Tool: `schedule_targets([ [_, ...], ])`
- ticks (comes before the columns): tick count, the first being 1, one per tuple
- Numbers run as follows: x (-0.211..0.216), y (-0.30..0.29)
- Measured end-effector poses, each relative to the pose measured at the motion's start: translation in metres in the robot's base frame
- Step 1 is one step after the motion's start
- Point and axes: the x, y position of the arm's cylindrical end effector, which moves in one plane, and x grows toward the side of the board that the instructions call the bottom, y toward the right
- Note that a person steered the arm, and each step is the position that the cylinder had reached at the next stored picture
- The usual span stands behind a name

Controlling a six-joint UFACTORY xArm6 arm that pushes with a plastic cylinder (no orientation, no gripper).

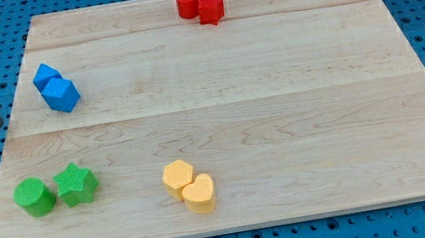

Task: Push the blue cube towards the red blocks

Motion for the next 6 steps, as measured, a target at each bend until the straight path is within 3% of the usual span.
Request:
schedule_targets([
  [1, -0.005, 0.056],
  [2, -0.044, 0.088],
  [3, -0.062, 0.083],
  [4, -0.074, 0.163],
  [5, -0.117, 0.242],
  [6, -0.091, 0.234],
])
